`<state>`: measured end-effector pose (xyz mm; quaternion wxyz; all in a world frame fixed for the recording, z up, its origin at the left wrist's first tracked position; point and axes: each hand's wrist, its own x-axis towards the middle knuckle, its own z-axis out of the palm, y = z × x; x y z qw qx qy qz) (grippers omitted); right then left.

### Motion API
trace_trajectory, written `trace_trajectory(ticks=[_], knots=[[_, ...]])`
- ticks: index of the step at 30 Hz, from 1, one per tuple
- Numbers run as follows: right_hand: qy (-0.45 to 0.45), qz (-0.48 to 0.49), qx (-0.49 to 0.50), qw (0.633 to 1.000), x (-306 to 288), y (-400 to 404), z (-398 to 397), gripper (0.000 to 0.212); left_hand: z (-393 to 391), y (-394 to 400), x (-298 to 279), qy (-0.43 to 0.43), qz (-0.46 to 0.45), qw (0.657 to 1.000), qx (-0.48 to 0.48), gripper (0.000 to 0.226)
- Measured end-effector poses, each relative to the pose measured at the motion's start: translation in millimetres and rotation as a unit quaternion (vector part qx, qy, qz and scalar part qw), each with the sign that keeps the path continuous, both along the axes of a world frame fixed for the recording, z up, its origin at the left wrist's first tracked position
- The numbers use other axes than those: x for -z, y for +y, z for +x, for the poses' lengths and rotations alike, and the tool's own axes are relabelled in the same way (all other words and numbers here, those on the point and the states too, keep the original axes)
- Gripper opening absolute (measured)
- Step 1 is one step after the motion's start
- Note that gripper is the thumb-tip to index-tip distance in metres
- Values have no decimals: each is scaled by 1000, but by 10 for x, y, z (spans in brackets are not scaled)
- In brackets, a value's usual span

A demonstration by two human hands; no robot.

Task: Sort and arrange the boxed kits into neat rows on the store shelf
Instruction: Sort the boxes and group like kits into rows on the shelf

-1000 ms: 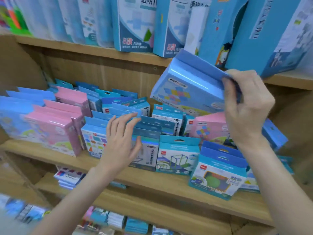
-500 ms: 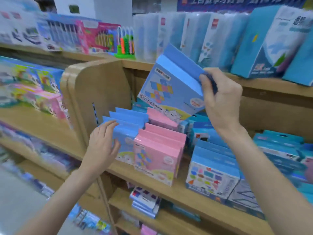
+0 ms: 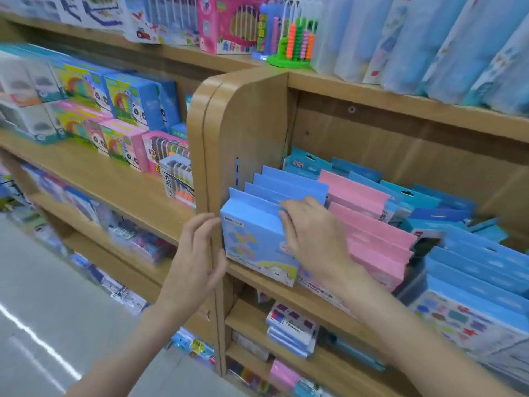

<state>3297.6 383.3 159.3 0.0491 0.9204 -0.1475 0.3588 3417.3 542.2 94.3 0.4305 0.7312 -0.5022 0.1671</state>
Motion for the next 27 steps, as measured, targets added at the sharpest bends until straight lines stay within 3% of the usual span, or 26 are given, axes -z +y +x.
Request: trace_trajectory(ticks=[2,6,11,14,16,18,22,27], knots=[[0,-67,24,997,204,-32,64,7,-10,-38,87,-46,49,998,-9,57],[24,-84,88,992,249,-69,59,11,35,-175,211,-170,116,977,-56,66],[29,55,50,997,-129,-256,22,29,175,-358,100,-253,96,957,-102,65],[44,157,40,986,-386,-576,39,18,191,-353,12,-277,98,950,-103,65],[67,175,66,980,-537,-892,142,16,163,-355,-65,-281,86,952,-83,60],[128,190,100,968,-674,-1185,285,23,121,-434,-170,-273,100,956,-30,69],[290,223,145,919,-714,-1482,599,33,145,-701,-422,-298,215,929,47,109],[318,235,209,894,-624,-1456,817,35,230,-871,-548,-299,380,875,34,118]])
